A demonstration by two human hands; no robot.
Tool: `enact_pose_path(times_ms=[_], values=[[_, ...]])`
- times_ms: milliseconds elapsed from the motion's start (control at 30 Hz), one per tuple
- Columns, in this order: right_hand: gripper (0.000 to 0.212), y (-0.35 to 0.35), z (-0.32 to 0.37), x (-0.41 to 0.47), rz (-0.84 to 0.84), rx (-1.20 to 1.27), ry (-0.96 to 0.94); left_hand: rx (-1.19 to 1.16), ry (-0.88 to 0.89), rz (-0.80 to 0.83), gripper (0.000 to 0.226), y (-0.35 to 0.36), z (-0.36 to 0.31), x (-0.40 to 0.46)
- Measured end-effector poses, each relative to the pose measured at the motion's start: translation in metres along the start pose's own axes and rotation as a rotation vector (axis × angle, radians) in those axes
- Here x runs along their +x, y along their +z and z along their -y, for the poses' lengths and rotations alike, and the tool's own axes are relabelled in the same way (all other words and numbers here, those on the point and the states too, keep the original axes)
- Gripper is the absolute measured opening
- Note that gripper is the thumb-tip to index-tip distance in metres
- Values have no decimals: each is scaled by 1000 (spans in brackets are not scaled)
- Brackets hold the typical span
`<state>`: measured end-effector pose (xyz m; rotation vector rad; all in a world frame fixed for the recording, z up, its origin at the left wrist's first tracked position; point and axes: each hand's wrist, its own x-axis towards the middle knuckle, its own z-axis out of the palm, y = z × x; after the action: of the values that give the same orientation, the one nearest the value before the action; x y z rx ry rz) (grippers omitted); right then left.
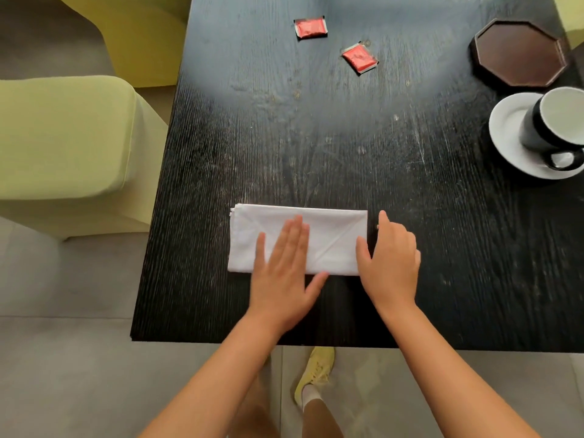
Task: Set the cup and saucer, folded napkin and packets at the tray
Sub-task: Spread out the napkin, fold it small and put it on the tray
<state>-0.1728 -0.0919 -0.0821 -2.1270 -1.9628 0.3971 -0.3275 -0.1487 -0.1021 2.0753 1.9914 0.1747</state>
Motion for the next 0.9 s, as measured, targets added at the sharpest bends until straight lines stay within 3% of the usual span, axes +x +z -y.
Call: enact_pose_path(times_ms=[100, 300, 533, 633, 767, 900], values=[[43, -3, 3, 4, 90, 190, 121, -18, -65, 66, 76, 14, -13, -6], [7, -4, 14, 19, 220, 303, 296, -27, -72, 84, 76, 16, -11, -6], [18, -13, 19, 19, 295, 500, 398, -92, -75, 96, 79, 13, -12, -6], [24, -22, 20, 20, 436, 609, 460, -145, -66, 76, 81, 12, -11, -7], [22, -40, 34, 20, 536, 759, 409, -348, -38, -34, 83, 9, -7, -12], [19, -48, 63, 19, 531, 808, 275, -637, -190, -220, 78, 2, -10, -24]])
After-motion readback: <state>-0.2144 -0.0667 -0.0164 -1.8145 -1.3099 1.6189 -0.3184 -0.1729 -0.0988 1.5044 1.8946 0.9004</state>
